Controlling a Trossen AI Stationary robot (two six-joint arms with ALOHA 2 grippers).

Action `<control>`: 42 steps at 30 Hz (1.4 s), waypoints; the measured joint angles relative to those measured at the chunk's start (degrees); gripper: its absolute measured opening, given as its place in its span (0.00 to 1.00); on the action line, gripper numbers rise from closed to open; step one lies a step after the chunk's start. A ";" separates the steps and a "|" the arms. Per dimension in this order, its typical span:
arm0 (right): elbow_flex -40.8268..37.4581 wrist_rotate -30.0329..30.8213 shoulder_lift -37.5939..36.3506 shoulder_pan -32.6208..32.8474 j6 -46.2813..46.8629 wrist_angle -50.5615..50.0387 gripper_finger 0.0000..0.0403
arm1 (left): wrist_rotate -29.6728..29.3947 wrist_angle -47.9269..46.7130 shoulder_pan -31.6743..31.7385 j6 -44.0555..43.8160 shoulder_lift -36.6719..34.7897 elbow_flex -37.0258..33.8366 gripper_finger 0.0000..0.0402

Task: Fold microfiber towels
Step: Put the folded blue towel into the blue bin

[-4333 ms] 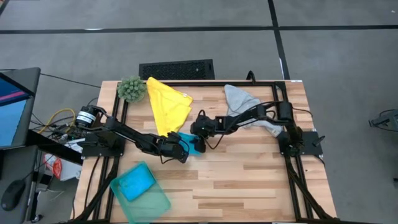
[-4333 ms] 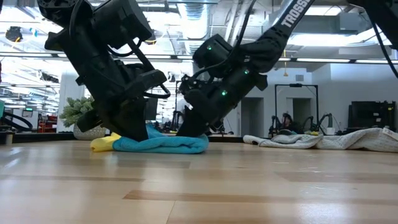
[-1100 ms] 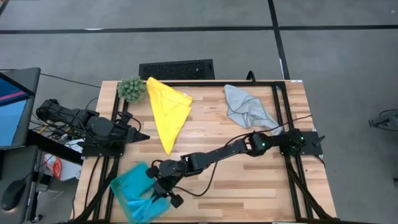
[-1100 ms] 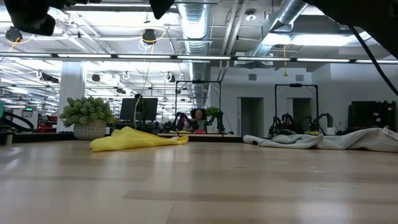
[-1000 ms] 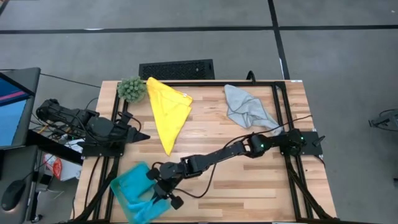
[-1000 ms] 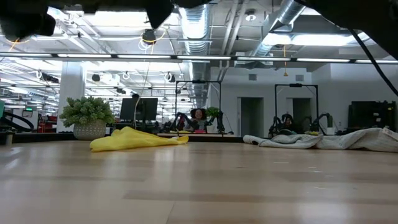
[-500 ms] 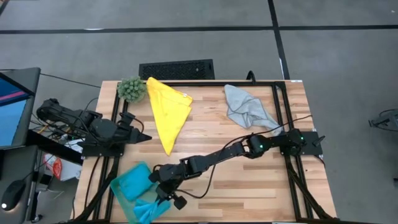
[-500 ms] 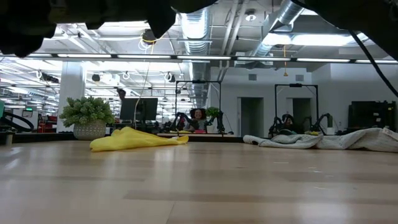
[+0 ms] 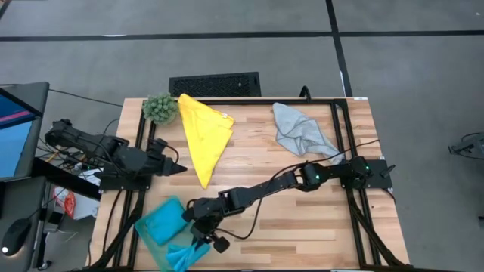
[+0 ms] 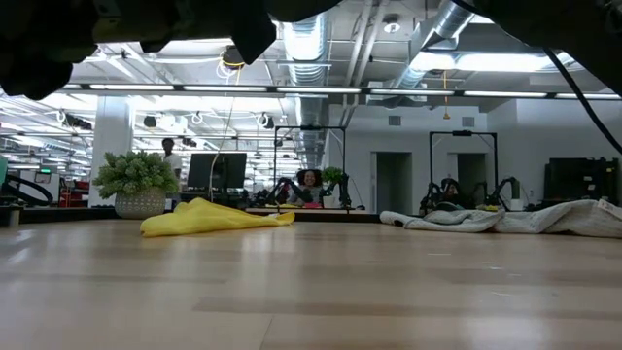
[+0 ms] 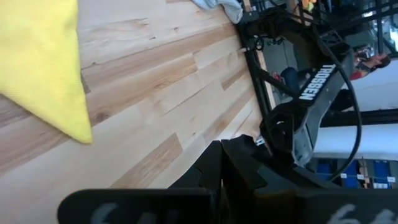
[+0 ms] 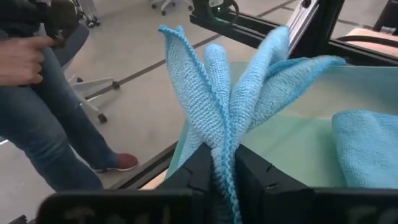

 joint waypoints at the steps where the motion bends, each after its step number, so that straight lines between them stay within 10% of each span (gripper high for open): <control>1: 0.00 0.00 0.00 0.02 0.00 -0.24 0.18 | -0.02 0.00 0.00 -0.47 0.32 0.00 0.00; 19: 0.02 3.45 0.00 -0.90 0.32 -9.84 0.23 | 8.65 4.39 -0.52 -4.92 11.79 -0.02 0.00; 32: 0.04 6.23 -0.71 -2.95 9.45 -9.85 0.64 | 9.78 10.14 -2.60 -8.73 12.31 -0.02 0.00; 42: 0.00 6.10 -8.54 -5.71 9.56 -19.01 0.66 | 9.41 9.92 -5.86 -12.89 7.97 0.00 0.00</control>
